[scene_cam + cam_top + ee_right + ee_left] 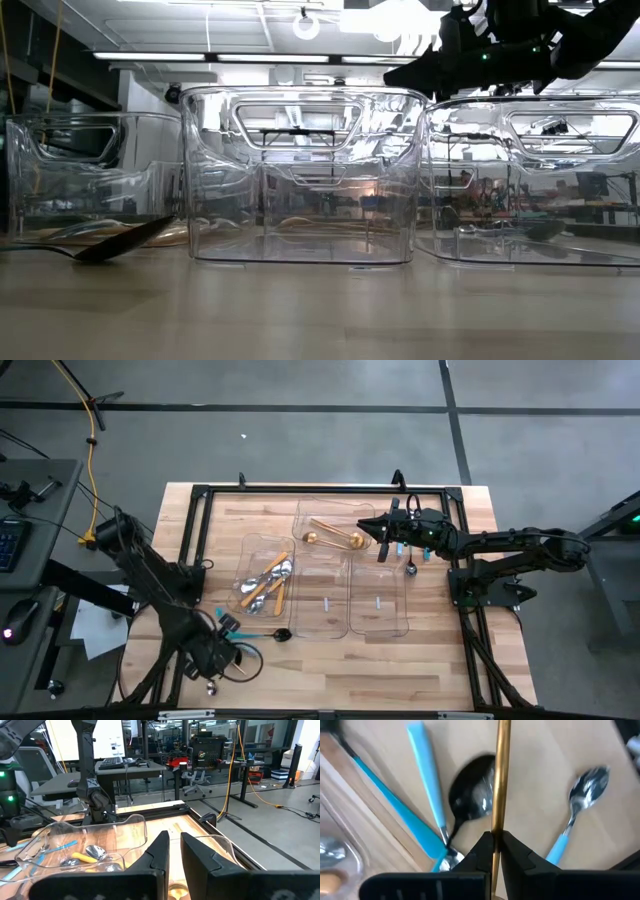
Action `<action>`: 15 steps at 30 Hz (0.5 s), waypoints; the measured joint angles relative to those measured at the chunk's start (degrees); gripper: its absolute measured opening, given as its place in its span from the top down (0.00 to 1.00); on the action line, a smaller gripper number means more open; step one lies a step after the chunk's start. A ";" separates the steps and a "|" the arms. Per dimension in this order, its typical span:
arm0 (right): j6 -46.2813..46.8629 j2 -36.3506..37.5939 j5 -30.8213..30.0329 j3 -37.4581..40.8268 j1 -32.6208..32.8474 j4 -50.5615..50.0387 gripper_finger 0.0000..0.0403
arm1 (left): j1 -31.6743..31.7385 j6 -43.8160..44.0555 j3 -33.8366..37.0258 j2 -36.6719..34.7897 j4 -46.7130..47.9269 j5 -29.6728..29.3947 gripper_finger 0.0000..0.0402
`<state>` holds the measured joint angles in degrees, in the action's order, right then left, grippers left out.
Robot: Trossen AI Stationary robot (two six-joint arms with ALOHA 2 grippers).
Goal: Sort silverware by color (type)
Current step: Put the gold spoon into the top transparent bin
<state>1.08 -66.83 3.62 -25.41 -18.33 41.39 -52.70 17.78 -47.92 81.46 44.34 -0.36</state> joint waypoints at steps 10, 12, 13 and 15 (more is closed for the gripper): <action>-0.01 -0.02 0.00 0.00 0.00 0.00 0.92 | 7.09 -1.64 -0.02 -8.35 -21.83 -2.81 0.99; -0.02 -0.02 0.00 0.00 0.00 0.00 0.92 | 8.00 -4.49 -0.04 -10.67 -26.60 -4.63 0.99; 0.00 0.00 0.00 0.00 -0.01 0.00 0.92 | 8.33 -6.25 -0.04 -12.06 -28.47 -5.75 0.99; -0.01 -0.02 0.00 0.00 0.00 0.00 0.92 | 9.05 -11.22 -0.11 -14.63 -32.01 -8.36 0.99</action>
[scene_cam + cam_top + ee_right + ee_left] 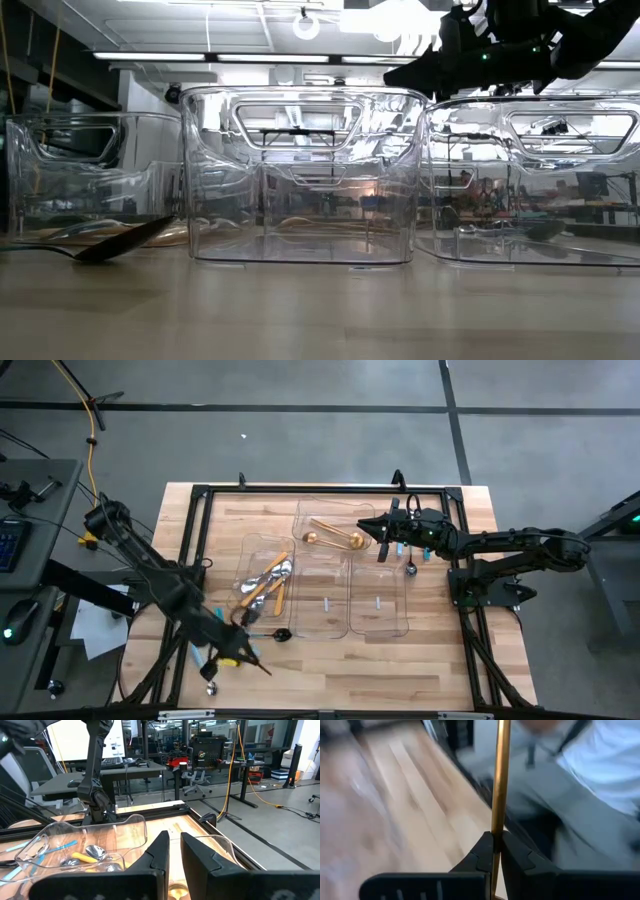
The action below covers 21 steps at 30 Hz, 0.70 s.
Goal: Sort silverware by color (type)
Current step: Put the gold spoon into the top transparent bin
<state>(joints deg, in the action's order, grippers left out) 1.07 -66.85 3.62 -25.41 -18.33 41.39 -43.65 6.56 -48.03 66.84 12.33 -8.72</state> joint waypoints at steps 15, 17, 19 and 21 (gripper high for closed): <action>0.01 0.02 0.00 0.00 0.00 0.01 0.92 | 31.58 -33.53 17.87 -9.30 -37.35 14.34 0.99; -0.01 0.02 0.00 0.00 0.00 0.00 0.92 | 38.69 -35.42 18.89 -8.80 -43.18 19.41 0.99; -0.01 0.02 0.00 0.00 -0.02 0.02 0.92 | 45.71 -34.72 18.94 -8.33 -48.46 24.01 0.99; -0.01 0.02 0.00 0.00 0.00 0.04 0.92 | 53.20 -31.61 18.86 -7.05 -53.09 28.80 0.99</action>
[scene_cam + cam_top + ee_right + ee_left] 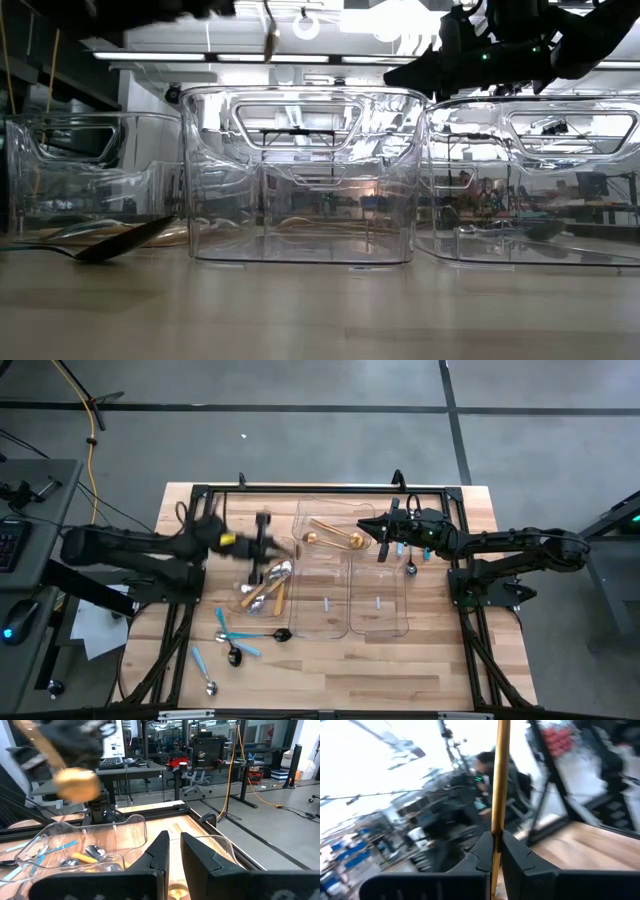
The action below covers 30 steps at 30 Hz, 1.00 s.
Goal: Sort silverware by color (type)
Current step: Put the gold spoon into the top transparent bin
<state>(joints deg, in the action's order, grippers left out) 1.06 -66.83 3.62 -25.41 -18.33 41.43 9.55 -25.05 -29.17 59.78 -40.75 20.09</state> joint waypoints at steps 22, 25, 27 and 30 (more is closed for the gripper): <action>3.14 -0.40 -0.02 0.00 0.43 2.93 0.92 | 15.51 21.42 1.19 20.04 -24.12 15.53 0.99; 3.07 -1.65 0.00 0.00 1.40 3.34 0.92 | 16.93 22.50 2.89 20.01 -26.25 14.03 0.99; 2.99 -2.82 0.02 0.00 1.90 4.97 0.92 | 18.28 23.99 4.10 20.01 -26.65 13.80 0.99; 2.75 -5.23 0.04 0.00 2.08 9.85 0.92 | 20.21 28.03 5.94 20.07 -29.45 13.69 0.99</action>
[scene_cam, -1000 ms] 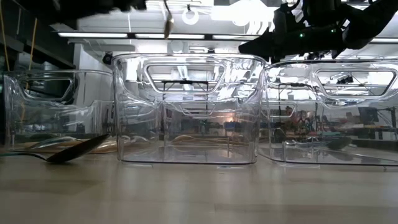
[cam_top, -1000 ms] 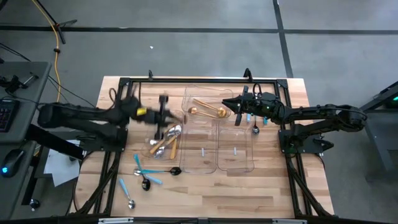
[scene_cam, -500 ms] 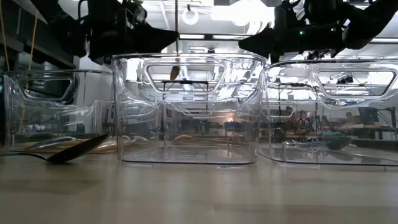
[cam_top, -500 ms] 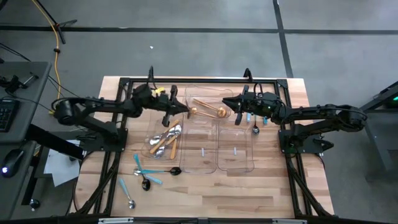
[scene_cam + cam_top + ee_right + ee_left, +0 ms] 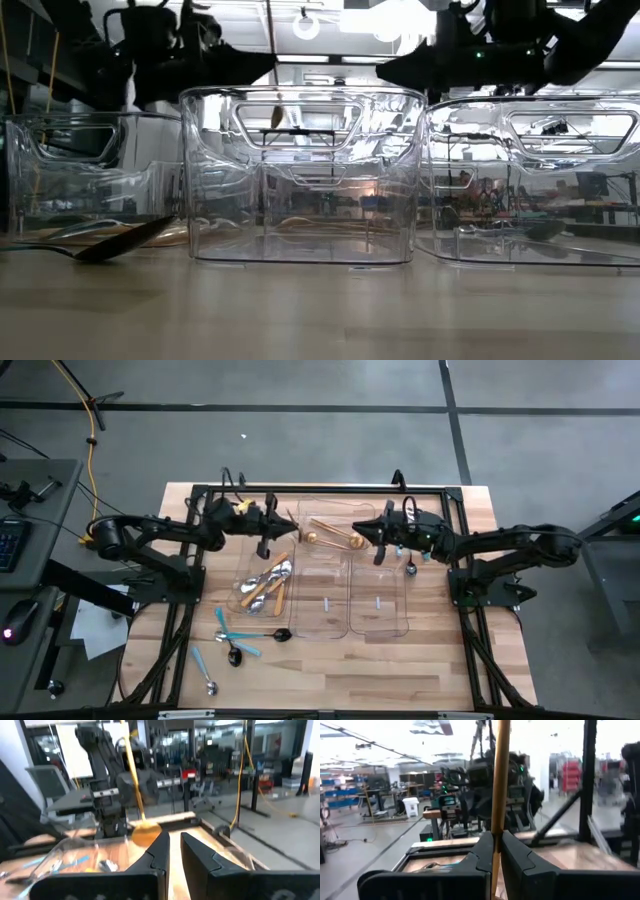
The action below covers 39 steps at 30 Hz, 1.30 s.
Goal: Sort silverware by color (type)
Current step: Put the gold spoon into the top transparent bin
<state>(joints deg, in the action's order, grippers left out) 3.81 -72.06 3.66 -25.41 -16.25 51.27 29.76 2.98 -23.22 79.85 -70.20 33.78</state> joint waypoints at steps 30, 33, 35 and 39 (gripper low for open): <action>3.26 -4.76 -0.04 -0.09 -2.14 10.27 0.92 | 2.08 9.38 0.68 -0.09 -4.31 0.09 0.99; 3.26 -4.76 -0.04 -0.09 -2.14 10.17 0.92 | 2.06 9.38 0.68 -0.09 -4.77 0.07 0.99; 3.26 -4.76 -0.04 -0.11 -2.14 9.80 0.92 | 2.06 9.40 0.68 -0.09 -4.80 0.09 0.99; 3.26 -4.76 -0.04 -0.11 -2.14 9.13 0.92 | 2.06 9.40 0.68 -0.09 -4.85 0.07 0.99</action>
<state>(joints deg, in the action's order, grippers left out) 7.07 -76.82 3.62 -25.52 -18.39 60.40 31.81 12.38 -22.55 79.77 -75.05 33.85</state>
